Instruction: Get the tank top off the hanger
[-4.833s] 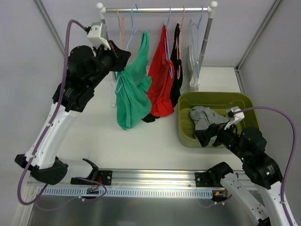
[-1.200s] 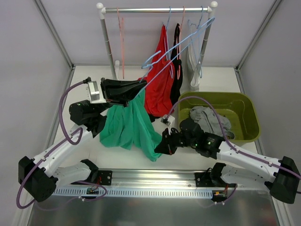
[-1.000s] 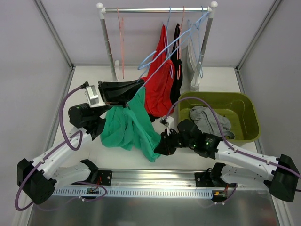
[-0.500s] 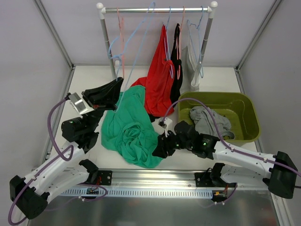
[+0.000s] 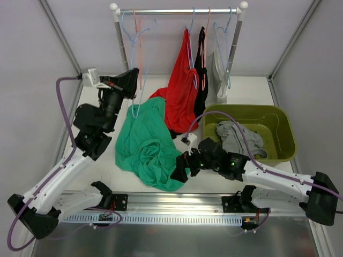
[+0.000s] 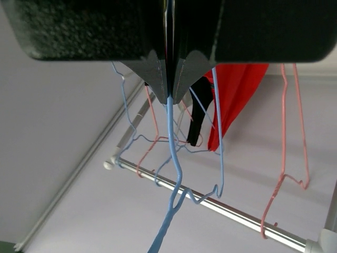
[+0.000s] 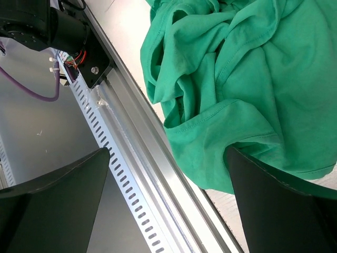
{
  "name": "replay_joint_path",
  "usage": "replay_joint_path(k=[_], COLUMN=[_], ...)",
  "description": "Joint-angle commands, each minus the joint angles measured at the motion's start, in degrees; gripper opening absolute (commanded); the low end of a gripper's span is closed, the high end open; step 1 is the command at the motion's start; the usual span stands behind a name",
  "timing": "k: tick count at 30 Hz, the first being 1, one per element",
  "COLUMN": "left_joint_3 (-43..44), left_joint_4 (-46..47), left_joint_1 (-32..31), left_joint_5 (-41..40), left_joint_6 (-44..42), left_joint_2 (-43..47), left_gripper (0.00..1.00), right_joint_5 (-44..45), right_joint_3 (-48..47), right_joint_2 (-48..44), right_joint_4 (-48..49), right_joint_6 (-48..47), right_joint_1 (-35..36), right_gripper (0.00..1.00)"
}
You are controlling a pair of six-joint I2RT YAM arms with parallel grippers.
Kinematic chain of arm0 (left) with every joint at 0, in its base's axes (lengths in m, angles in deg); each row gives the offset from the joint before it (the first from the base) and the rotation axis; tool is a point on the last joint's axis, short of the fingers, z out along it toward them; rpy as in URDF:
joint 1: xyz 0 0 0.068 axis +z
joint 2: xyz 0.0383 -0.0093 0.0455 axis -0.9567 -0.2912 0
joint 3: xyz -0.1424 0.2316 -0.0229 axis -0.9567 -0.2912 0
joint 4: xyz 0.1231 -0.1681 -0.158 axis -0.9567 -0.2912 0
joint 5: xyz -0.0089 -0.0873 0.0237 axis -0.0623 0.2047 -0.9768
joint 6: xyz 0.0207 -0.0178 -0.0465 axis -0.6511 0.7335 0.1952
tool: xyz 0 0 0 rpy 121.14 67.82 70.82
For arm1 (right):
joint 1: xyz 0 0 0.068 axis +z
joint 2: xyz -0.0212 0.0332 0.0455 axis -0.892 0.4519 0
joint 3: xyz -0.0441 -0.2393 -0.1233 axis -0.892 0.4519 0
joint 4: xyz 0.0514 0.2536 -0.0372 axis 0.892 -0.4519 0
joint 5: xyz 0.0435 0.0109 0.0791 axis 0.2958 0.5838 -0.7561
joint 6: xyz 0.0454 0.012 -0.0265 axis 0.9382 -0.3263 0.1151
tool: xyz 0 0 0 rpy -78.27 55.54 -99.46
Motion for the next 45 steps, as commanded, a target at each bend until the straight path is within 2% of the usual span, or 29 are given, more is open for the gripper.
replay_joint_path(k=[1,5,8,12,14,19,33,34,36,37,40,41,45], left_joint_3=[10.19,29.49,40.15,46.33,47.92,47.57,38.35,37.82,36.59,36.24,34.48,33.35,28.08], left_joint_4=[-12.81,-22.92,-29.7,-32.08,-32.96,-33.14,-32.96,-32.96,-32.96,-33.05,-33.05,-33.05,-32.96], left_joint_1=[-0.62,-0.53,0.87,5.6,8.07,12.21,13.8,13.71,13.8,13.8,13.8,13.71,13.8], left_joint_5=[-5.55,-6.53,-8.02,-4.87,0.49,1.11,0.41,0.59,1.55,2.6,5.23,5.86,9.37], left_joint_6=[3.43,-0.6,-1.67,-0.01,1.57,1.41,1.23,1.4,1.49,1.32,1.4,1.4,1.14], left_joint_2=[-5.87,-20.26,-28.71,-34.97,-36.99,-39.2,-36.48,-35.69,-32.97,-32.09,-27.52,-24.82,-16.72], left_gripper=[0.0,0.0,0.0,0.0,0.0,0.0,0.02,0.2,0.27,0.41,0.59,0.96,0.99], right_joint_5=[1.81,1.81,1.98,2.95,3.39,4.53,5.06,4.89,4.8,4.88,5.14,5.32,7.86], right_joint_3=[-0.92,-1.45,-1.45,-0.75,-0.49,1.09,-0.48,-0.66,-1.62,-2.06,-4.26,-4.96,-10.49], right_joint_2=[0.06,-0.64,-2.22,-4.95,-6.35,-8.9,-5.48,-4.96,-3.2,-2.58,0.58,1.54,10.39], right_joint_4=[0.98,0.89,0.36,-0.95,-1.66,-2.8,-2.72,-2.63,-2.45,-2.54,-2.45,-2.62,-5.16], right_joint_6=[0.6,0.78,0.87,0.69,0.78,0.34,-0.8,-1.06,-1.24,-1.5,-2.56,-3.17,-5.63], right_joint_1=[0.31,0.4,0.31,0.31,0.4,0.31,0.31,0.4,0.31,0.4,0.31,0.4,0.4], right_gripper=[0.99,0.99,1.0,0.99,1.0,0.99,0.99,0.99,1.0,0.99,1.0,0.99,0.99])
